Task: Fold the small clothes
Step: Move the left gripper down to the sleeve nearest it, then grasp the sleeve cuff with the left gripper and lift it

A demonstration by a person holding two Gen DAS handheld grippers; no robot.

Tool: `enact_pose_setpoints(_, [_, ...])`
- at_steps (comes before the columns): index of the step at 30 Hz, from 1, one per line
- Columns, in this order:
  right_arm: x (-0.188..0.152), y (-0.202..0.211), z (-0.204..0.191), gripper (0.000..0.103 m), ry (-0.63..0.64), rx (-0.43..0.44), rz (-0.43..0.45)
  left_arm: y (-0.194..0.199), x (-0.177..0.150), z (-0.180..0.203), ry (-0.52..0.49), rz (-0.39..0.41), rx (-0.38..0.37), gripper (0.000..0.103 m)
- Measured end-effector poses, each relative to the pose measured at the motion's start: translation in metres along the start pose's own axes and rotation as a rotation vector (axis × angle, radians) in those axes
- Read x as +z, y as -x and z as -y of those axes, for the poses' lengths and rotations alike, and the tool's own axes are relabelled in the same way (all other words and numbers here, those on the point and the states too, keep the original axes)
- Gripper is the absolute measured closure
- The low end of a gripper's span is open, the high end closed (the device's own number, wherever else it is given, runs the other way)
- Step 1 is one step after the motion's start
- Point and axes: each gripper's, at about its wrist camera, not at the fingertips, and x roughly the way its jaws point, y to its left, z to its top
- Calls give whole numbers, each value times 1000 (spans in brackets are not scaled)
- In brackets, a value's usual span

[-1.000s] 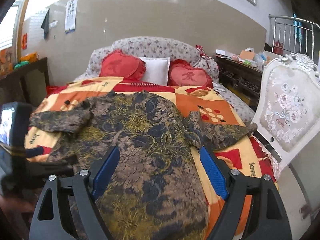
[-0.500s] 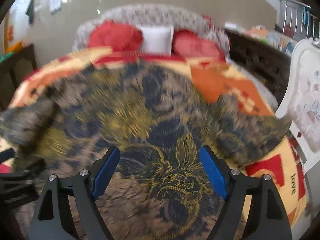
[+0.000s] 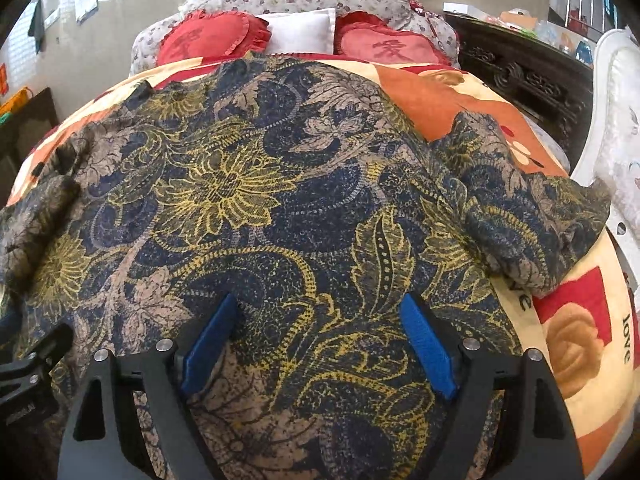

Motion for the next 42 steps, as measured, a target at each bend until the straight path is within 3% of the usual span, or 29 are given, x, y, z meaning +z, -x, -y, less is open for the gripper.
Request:
enact_pose_setpoints(14, [3,-2,-5,31,10,-13,-2,-1,2,1,-5,-18,7,0])
enact_pose_setpoints(16, [3,-2,-5,31,12,-15,-2,12,1,-5,25,-35,-29,1])
enact_pose_setpoints(19, [3,-2,-5,31,10,-13,-1,50,2,-40,81,44,-108,1])
enact_pose_setpoints(22, [3,-3,-5,31,8,-11,-2,81,17,-93,100,129,-109,1])
enact_pose_setpoints(27, [3,-3,-5,31,9,-11,-2,83,40,-215,305,109,-144,1])
enact_pose_setpoints(32, [3,-2,-5,31,10,-14,-2,44,30,-326,712,60,-355,5])
enact_pose_setpoints(34, [3,-2,-6,31,12,-15,-3,25,21,-350,846,46,-443,15])
enact_pose_setpoints(36, [2,-2,-6,31,10,-13,-2,8,15,-360,927,22,-513,15])
enact_pose_setpoints(42, [2,-2,-6,31,11,-15,-2,-18,16,-373,1007,31,-552,16])
